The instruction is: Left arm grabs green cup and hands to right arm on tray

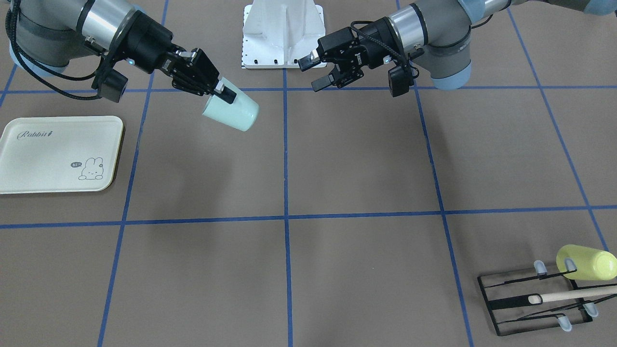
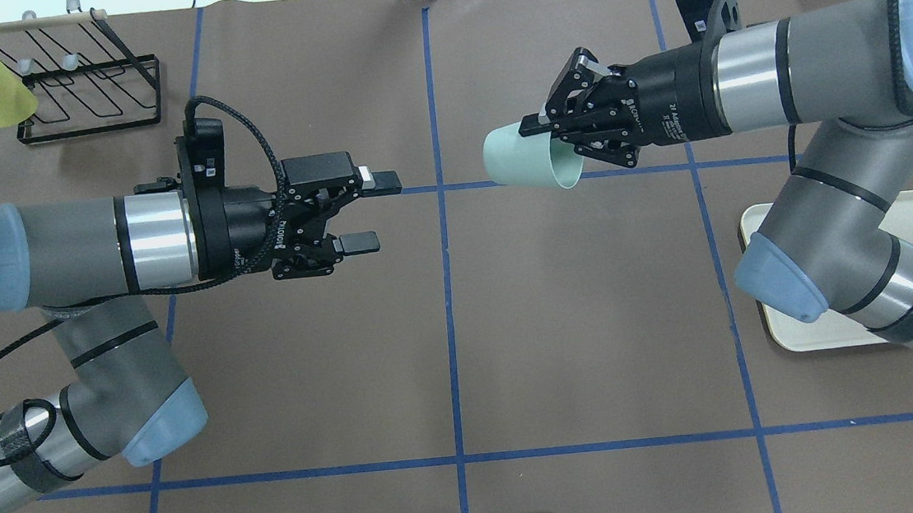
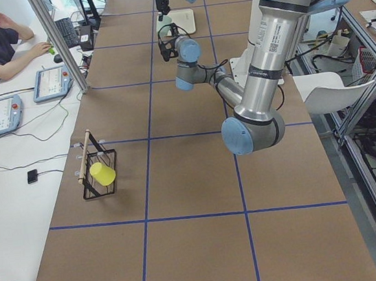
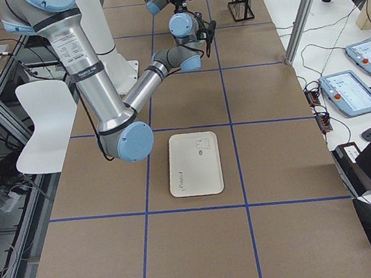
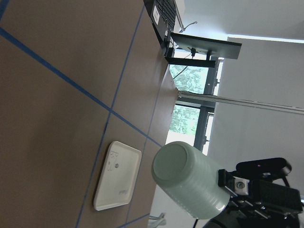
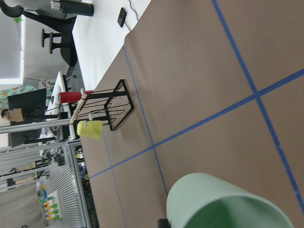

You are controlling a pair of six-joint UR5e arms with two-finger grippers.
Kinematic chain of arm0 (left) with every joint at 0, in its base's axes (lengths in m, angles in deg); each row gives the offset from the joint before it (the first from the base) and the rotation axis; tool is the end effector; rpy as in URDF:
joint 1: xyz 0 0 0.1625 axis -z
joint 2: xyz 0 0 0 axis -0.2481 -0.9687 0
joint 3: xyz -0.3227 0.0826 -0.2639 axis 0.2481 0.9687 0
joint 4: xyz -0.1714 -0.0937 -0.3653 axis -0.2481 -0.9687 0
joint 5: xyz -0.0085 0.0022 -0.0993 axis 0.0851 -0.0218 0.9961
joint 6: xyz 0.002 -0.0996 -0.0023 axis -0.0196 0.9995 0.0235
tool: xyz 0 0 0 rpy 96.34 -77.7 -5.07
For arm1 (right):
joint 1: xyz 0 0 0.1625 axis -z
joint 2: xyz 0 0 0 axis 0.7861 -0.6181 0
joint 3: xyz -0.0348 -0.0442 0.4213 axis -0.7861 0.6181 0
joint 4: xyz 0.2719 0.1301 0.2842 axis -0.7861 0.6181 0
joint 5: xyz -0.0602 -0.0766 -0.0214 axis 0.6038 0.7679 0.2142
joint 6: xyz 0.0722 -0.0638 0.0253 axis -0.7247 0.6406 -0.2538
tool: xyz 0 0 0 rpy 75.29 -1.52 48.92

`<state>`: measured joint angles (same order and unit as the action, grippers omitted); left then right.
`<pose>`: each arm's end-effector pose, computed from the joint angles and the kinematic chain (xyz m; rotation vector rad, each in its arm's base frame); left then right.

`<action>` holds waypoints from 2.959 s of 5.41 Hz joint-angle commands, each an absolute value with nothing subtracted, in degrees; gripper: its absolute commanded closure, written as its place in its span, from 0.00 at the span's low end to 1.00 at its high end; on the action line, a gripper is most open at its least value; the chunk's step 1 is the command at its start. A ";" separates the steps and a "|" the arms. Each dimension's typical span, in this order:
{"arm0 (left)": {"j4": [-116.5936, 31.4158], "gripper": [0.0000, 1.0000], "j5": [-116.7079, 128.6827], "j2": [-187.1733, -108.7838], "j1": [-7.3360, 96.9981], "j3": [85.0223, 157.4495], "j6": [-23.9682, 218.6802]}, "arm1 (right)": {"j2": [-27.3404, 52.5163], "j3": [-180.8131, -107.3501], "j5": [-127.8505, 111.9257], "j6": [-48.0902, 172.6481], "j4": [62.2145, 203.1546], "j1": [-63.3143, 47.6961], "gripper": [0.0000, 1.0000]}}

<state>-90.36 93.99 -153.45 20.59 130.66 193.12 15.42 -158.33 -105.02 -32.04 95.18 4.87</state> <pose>0.3974 -0.3997 0.1947 0.0099 1.9047 -0.3334 -0.3148 -0.4592 0.1995 -0.0488 -1.6072 0.5058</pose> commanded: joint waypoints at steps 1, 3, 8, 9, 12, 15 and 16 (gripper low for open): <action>-71.89 0.00 97.81 -151.00 21.66 136.31 175.38 | 15.07 -160.49 -106.57 -20.53 114.27 1.74 1.00; -45.62 0.01 98.10 -144.67 22.02 149.04 154.45 | 13.85 -167.95 -104.31 0.63 140.54 1.81 1.00; -26.95 0.01 101.66 -127.08 40.59 150.45 96.29 | -6.24 -178.62 -93.05 24.17 149.59 3.92 1.00; -27.81 0.01 108.40 -127.15 46.40 143.97 86.59 | -14.73 -176.79 -93.05 24.46 136.84 3.92 1.00; -27.65 0.01 116.10 -127.24 58.93 132.49 71.46 | -18.07 -162.92 -99.78 26.75 124.93 4.18 1.00; -27.65 0.01 116.11 -127.15 59.02 132.57 71.55 | -11.79 -161.03 -101.48 27.19 133.73 2.97 0.01; -27.56 0.00 116.11 -127.15 59.02 132.57 71.90 | -8.95 -161.39 -102.09 27.45 138.51 1.22 0.00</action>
